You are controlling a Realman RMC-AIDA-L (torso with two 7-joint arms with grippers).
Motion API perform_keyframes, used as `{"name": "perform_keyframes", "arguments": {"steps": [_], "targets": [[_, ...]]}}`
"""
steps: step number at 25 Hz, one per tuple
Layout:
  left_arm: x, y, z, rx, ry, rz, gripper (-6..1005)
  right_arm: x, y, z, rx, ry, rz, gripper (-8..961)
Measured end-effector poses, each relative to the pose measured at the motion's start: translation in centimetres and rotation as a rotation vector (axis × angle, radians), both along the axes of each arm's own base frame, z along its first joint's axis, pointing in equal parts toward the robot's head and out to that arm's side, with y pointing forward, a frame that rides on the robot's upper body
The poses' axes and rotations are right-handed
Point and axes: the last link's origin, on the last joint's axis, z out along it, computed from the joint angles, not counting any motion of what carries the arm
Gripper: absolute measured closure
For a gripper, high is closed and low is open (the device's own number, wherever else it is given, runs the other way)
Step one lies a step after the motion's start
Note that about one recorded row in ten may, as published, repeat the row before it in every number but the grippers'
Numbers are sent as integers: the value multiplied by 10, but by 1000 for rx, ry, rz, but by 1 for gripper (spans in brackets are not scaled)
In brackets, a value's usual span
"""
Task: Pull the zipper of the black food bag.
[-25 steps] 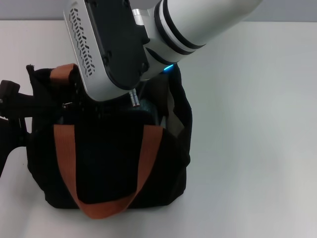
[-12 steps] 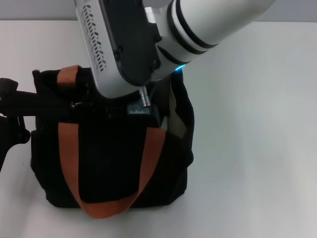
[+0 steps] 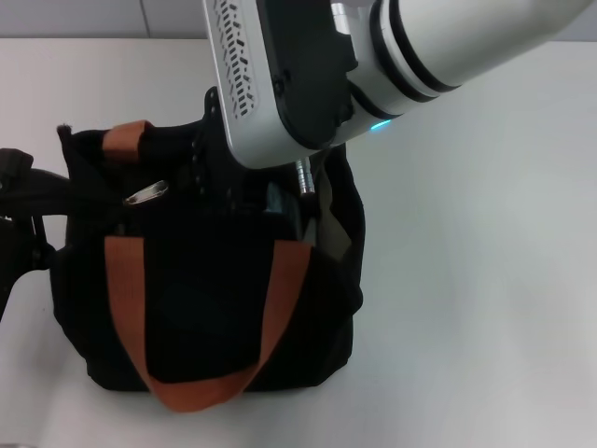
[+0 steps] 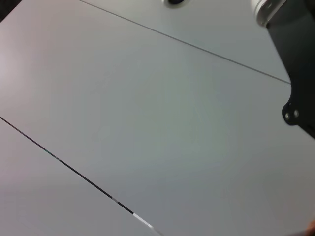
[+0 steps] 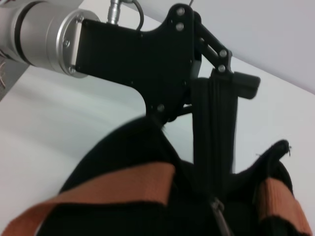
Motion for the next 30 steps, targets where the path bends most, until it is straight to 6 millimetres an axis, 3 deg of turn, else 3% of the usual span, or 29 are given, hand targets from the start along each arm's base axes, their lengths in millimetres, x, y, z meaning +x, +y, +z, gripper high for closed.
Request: {"name": "perform_keyframes", "arguments": {"steps": [8,13,25,30], "targets": [[0,-1,0,-1,-2,1,985,9,3,9,10,36,-51,954],[0,-1,-1,-7,-1,3,985,6,0,10,-13,59,-61,907],[-3,-7,-3,-9,-8,25,985,-4,-3,-14,-25,16,-1,794],[-3,-7,-2,-7,-8,24,985,-6,-6,-17,-31,7,21,642]]}}
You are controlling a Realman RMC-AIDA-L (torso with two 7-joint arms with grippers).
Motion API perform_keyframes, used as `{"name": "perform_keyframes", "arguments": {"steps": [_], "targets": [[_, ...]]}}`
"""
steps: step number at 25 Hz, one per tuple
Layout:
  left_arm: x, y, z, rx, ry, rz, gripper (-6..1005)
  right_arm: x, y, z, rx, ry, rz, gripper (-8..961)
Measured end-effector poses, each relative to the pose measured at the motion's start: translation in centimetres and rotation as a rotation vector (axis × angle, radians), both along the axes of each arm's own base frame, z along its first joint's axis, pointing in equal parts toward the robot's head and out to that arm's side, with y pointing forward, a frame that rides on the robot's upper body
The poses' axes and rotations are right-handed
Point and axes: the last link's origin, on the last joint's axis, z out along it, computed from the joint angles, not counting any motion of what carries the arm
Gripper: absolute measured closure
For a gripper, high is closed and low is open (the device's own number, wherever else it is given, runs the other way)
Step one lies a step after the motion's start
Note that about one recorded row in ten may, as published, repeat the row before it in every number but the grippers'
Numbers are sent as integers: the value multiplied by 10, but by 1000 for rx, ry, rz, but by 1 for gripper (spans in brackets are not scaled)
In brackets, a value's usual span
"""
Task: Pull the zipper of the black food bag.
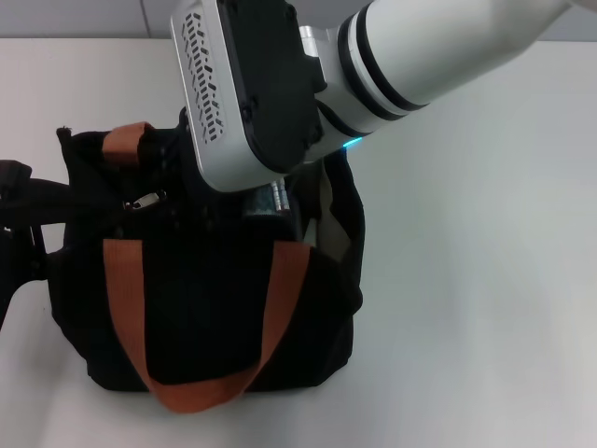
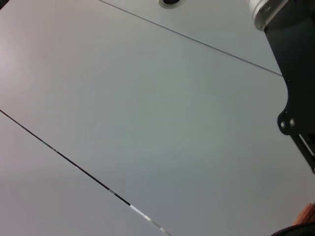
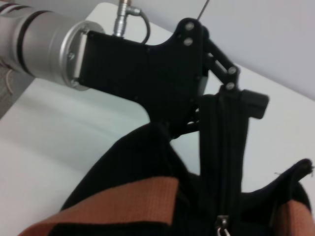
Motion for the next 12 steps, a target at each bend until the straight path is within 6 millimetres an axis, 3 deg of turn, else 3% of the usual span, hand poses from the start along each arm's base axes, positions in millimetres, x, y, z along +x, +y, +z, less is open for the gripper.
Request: {"name": "perform_keyframes", "arguments": {"steps": [9,12], "targets": [[1,1,0,-1,0,-7,985,-6,3,-6,38,28,37,670],[1,1,0,-2,0,-7,985,-7,2,-7,36,25,42,725]]}}
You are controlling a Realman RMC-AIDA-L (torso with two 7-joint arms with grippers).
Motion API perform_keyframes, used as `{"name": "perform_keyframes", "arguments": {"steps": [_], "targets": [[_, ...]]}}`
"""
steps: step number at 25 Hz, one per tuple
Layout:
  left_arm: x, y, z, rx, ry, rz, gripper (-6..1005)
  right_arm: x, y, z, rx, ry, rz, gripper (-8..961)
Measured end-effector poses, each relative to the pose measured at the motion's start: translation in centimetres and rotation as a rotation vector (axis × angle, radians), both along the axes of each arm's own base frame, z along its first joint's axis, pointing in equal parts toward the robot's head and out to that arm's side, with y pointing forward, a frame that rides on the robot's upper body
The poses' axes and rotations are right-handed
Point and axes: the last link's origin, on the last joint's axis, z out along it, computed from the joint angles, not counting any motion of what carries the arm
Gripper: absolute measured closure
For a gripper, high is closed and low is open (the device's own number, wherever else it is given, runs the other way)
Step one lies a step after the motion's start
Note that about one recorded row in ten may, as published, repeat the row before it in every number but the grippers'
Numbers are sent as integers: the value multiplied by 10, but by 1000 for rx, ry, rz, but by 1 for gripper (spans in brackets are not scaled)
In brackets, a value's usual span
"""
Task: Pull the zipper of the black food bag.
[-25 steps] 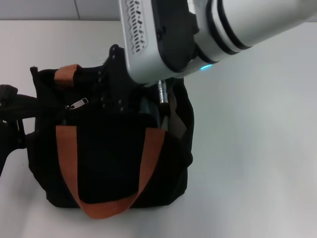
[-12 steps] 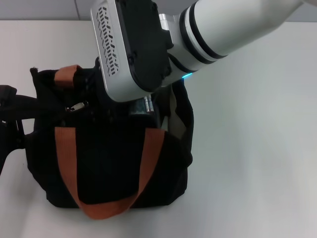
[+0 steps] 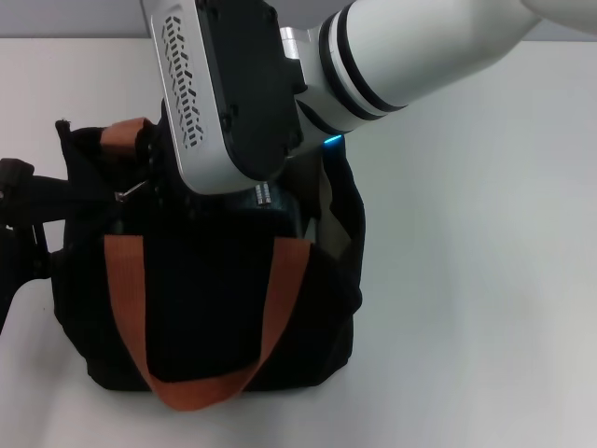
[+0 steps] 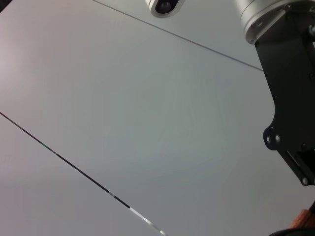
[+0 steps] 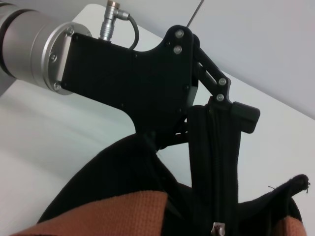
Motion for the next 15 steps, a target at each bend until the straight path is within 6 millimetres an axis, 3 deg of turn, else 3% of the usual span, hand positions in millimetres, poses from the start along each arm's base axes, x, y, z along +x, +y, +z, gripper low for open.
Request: {"name": "perform_keyframes", "arguments": {"steps": [8,15], "targets": [[0,1,0,-1,0,1,986,-1,-1,2,-4,3,16,871],[-5,-1,-2,-12,6,33,986,4,-8,10,3,-20,42,926]]}}
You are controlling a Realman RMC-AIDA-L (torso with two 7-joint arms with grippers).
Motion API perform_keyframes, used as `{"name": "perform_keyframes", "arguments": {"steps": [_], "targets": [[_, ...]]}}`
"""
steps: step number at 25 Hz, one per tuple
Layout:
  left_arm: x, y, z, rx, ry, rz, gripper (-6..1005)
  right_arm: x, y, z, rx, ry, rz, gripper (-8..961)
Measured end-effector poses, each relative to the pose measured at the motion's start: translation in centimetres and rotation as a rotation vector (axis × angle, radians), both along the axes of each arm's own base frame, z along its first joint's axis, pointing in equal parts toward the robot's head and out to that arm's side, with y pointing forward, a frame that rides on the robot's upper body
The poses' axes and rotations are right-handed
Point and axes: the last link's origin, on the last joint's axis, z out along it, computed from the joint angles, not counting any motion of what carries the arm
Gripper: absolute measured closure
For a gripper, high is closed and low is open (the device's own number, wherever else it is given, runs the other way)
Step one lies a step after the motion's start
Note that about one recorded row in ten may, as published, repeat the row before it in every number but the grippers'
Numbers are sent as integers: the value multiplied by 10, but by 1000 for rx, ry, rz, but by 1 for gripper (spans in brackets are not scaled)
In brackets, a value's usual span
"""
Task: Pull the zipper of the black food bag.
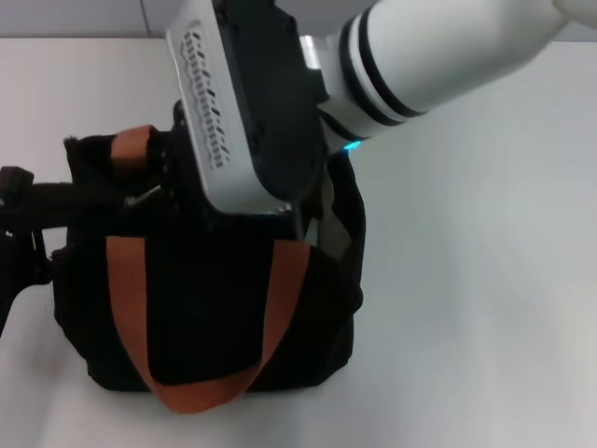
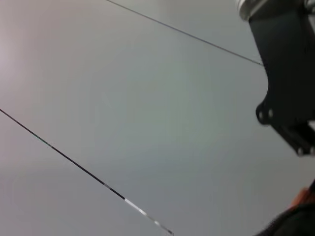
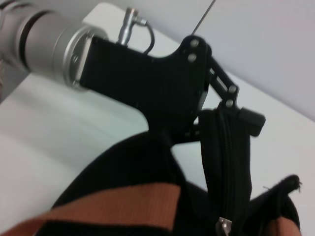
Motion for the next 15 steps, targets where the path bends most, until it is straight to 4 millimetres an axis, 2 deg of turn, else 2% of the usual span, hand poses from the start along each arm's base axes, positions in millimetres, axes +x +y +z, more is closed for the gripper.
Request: {"name": "perform_keyframes", "arguments": {"steps": [6,15], "targets": [[-8,-3,-5,-34,19,54,986,11,-6,6,28,-1,7,927],[-11,-6,-6,-37,17,75,986,25,-2,8,54,-11,-30,929]]}}
